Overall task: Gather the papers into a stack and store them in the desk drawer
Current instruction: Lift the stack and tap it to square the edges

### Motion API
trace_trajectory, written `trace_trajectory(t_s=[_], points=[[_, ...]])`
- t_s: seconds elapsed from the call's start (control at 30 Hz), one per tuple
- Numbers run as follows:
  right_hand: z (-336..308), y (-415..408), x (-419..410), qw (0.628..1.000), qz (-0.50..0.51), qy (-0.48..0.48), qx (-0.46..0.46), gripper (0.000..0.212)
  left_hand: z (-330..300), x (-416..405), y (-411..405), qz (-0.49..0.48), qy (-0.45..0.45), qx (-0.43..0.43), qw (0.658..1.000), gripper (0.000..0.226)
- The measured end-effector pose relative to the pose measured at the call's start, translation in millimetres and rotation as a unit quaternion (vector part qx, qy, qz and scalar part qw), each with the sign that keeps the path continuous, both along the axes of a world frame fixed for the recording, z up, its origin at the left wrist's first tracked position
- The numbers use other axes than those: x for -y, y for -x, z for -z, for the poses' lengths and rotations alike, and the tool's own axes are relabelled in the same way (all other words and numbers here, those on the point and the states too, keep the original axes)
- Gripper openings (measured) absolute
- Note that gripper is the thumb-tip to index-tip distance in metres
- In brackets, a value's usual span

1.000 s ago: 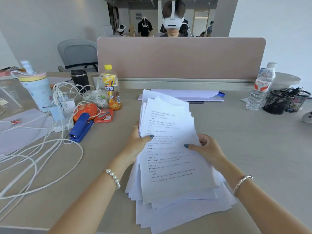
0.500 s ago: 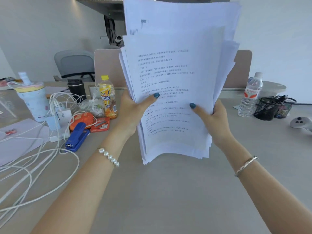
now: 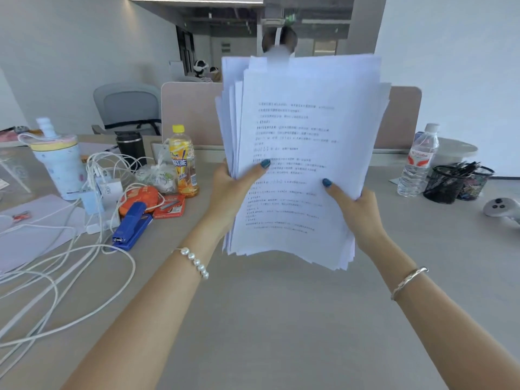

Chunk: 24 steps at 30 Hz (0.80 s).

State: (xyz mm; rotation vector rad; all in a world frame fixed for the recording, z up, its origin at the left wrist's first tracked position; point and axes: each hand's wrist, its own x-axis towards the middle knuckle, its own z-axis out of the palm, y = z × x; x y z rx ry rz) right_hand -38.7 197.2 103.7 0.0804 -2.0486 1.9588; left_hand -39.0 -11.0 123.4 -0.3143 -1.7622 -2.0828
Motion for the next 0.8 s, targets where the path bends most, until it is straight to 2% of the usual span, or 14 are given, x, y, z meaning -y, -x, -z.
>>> trace_trajectory(t_s=[0.07, 0.17, 0.23, 0.33, 0.43, 0.63, 0.73, 0.8], points=[[9.6, -1.7, -6.8, 0.999, -0.027, -0.008, 0.017, 0.016, 8.0, 2.5, 2.2, 0.012, 0.0, 0.021, 1.0, 0.026], [44.0, -6.9, -11.1, 0.993, -0.069, -0.034, 0.086, 0.027, 50.8, 3.9, 3.7, 0.044, 0.038, 0.102, 0.993, 0.031], [54.4, -8.9, -8.3, 0.993, -0.056, -0.033, 0.097, 0.015, 65.2, 4.4, 2.2, 0.024, 0.029, 0.124, 0.992, 0.032], [40.6, -6.8, -3.4, 0.997, -0.032, -0.029, 0.068, 0.007, 49.4, 2.9, 3.9, -0.004, 0.037, 0.096, 0.995, 0.031], [23.5, -5.0, -5.6, 1.0, -0.013, 0.003, 0.028, 0.014, 32.9, 2.4, 6.6, -0.002, 0.03, 0.057, 0.998, 0.025], [72.1, -21.6, -6.2, 0.994, -0.047, -0.041, 0.089, 0.021, 92.9, 2.3, -4.1, 0.015, 0.027, 0.17, 0.985, 0.028], [66.2, -20.4, -11.2, 0.997, -0.023, -0.019, 0.077, 0.017, 78.0, -0.1, -6.8, 0.037, 0.014, 0.144, 0.989, 0.025], [54.7, -17.9, -17.4, 0.999, -0.022, -0.003, 0.045, 0.022, 62.5, 0.8, -6.8, 0.076, -0.008, 0.118, 0.99, 0.025]])
